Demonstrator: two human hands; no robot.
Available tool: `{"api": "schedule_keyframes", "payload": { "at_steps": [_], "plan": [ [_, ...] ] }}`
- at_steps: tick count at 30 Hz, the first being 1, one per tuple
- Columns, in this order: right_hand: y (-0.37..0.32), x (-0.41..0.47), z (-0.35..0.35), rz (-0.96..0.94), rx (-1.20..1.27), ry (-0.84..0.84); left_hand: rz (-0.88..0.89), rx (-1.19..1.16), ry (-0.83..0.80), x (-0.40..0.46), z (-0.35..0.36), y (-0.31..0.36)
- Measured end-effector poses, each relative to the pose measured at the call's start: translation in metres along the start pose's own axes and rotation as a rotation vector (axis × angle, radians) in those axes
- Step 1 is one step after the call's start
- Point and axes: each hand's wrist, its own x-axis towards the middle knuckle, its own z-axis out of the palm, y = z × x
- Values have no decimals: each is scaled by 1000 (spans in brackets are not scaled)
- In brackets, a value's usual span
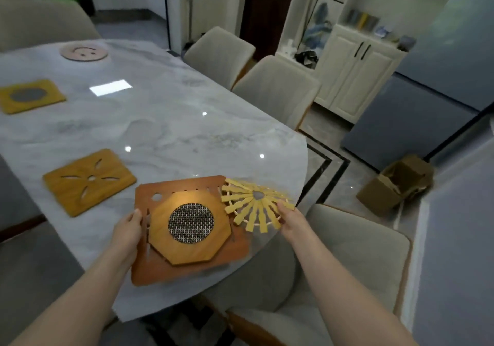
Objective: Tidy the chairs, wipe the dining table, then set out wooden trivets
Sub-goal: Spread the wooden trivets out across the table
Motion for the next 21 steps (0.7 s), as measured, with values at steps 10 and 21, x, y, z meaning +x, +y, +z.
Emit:
{"api": "schedule_keyframes", "payload": {
  "at_steps": [10, 21],
  "plan": [
    [42, 34, -2, 123, -93, 194, -64, -27, 96, 7, -22, -31],
    [47, 39, 24, 181, -165, 239, -83, -115, 134, 17, -18, -11]
  ]
}}
